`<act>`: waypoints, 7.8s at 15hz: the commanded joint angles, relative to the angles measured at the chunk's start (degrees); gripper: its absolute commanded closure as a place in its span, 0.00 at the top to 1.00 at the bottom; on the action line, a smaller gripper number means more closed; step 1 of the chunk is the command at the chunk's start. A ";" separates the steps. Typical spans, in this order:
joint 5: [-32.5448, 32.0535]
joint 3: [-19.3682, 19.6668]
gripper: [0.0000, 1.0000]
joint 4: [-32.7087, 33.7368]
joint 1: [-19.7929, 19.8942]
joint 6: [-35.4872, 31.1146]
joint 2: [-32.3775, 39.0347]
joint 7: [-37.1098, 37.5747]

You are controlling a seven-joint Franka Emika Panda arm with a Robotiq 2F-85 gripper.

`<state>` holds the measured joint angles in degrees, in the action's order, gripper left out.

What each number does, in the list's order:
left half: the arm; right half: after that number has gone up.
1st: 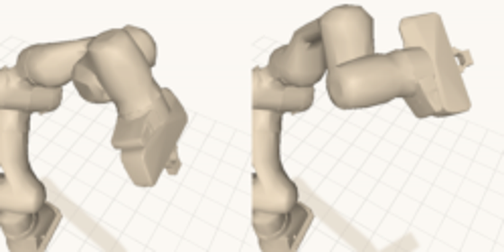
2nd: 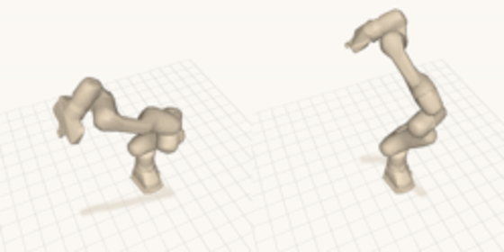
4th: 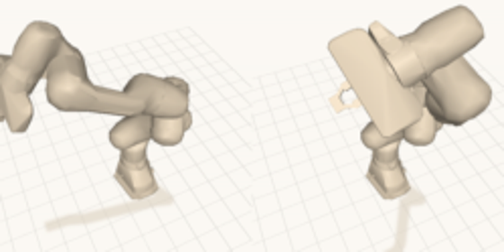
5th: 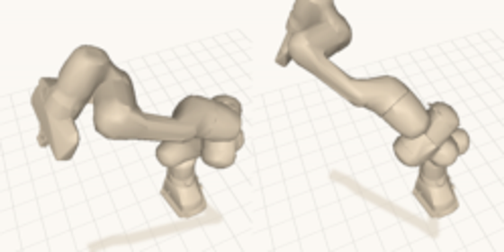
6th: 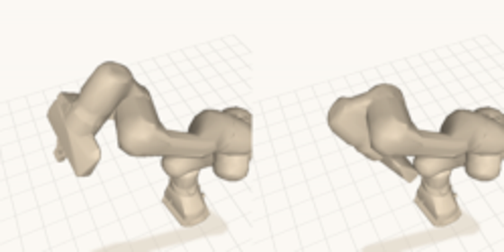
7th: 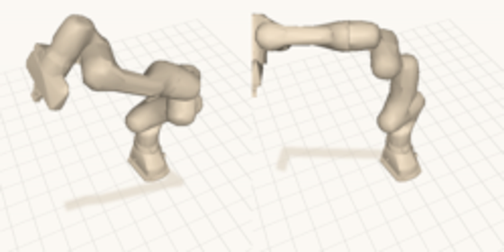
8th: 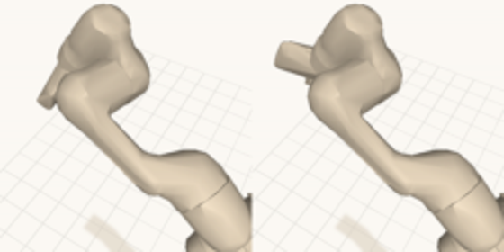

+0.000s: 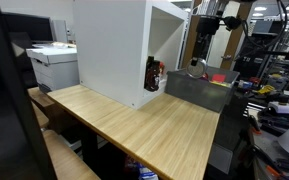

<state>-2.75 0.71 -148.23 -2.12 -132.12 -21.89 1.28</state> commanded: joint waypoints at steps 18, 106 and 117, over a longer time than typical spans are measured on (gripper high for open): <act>8.97 1.74 0.12 1.66 -0.85 -4.74 9.11 -7.99; -25.60 -4.17 0.12 1.57 4.42 -13.76 11.69 7.62; -41.06 -4.22 0.12 1.27 4.65 -14.57 11.44 17.94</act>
<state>-39.61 -2.71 -145.81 1.40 -145.28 -9.14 16.03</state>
